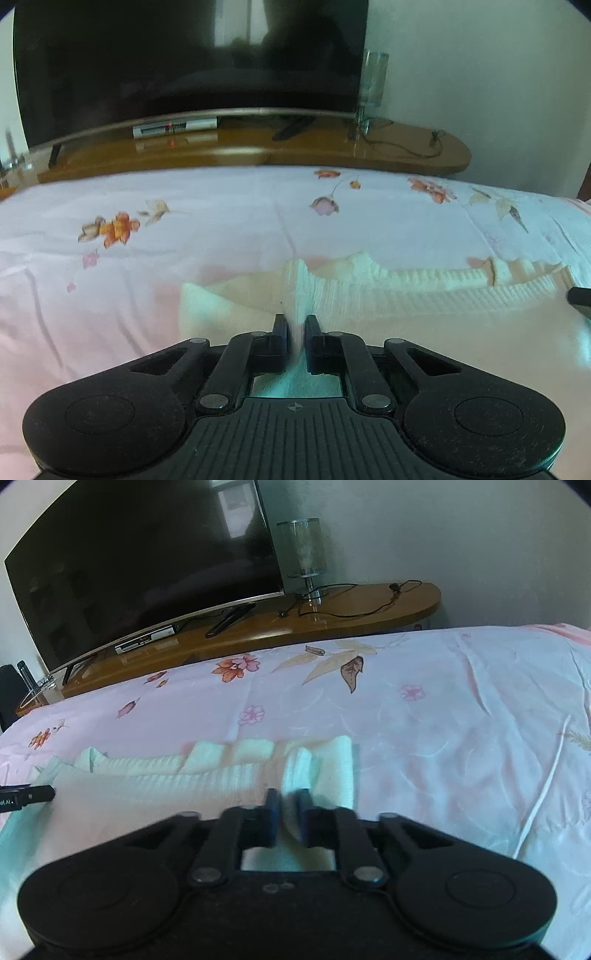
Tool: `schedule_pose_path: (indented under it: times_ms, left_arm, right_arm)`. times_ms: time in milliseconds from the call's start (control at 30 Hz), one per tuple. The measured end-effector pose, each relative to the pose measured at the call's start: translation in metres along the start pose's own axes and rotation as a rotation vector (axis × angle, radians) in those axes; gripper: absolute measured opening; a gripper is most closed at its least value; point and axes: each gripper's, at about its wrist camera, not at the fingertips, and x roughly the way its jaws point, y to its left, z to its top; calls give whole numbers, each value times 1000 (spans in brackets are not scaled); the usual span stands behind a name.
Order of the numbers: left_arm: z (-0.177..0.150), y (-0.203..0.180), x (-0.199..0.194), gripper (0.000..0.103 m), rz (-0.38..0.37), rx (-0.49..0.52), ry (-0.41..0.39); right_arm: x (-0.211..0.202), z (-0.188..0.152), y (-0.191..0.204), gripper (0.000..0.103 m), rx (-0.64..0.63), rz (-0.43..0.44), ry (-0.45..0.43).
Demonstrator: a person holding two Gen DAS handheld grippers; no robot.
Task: Fold small clothes
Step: 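Lower the hem onto the collar and open both grippers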
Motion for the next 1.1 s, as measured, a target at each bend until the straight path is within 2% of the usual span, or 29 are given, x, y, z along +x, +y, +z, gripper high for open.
schedule_pose_path:
  times_ms: [133, 267, 400, 500, 600, 633, 700, 733, 767, 800, 833, 867, 933, 1000, 1033, 1067, 1100]
  left_arm:
    - [6, 6, -6, 4, 32, -58, -65]
    - [14, 15, -1, 4, 61, -106, -84]
    - [13, 22, 8, 4, 117, -144, -93]
    - [9, 23, 19, 4, 141, -131, -48]
    - [4, 24, 15, 5, 77, -143, -24]
    - [4, 23, 12, 5, 63, -139, -21]
    - [3, 21, 8, 7, 38, -113, -11]
    - [4, 21, 8, 20, 32, -101, -3]
    - [4, 20, 7, 50, 34, -96, -1]
    - [4, 20, 5, 68, 46, -97, -11]
    - [3, 19, 1, 94, 45, -98, -42]
    - [3, 18, -3, 98, 44, -96, -67]
    - [3, 11, -3, 98, 30, -69, -62]
    - [3, 6, 3, 98, 28, -42, -23]
    - [2, 4, 6, 84, 40, -26, -14]
    - [0, 2, 9, 56, 63, -8, 1]
    - [-1, 2, 13, 52, 73, -4, 15]
  right_arm:
    - [-10, 3, 0, 4, 3, 6, -61]
    - [-11, 14, 8, 4, -30, -2, -108]
    - [3, 15, 11, 4, -56, -38, -103]
    - [19, 10, 9, 4, -61, -72, -79]
    - [29, 7, 11, 5, -86, -83, -40]
    - [26, 8, 9, 8, -73, -67, -36]
    - [18, 10, 2, 29, -26, -18, -23]
    - [15, 10, 0, 30, -14, -8, -22]
    - [12, 10, -2, 29, -10, 2, -20]
    - [11, 9, -3, 28, -5, 7, -13]
    - [10, 9, -4, 28, 4, 8, -11]
    - [11, 10, -3, 28, 6, 13, -6]
    - [16, 10, 3, 25, -24, 16, 12]
    - [22, 10, 11, 15, -62, -3, 23]
    - [21, 11, 13, 10, -66, -13, 12]
    - [20, 12, 14, 5, -65, -16, -1]
    - [17, 14, 15, 5, -64, -21, -25]
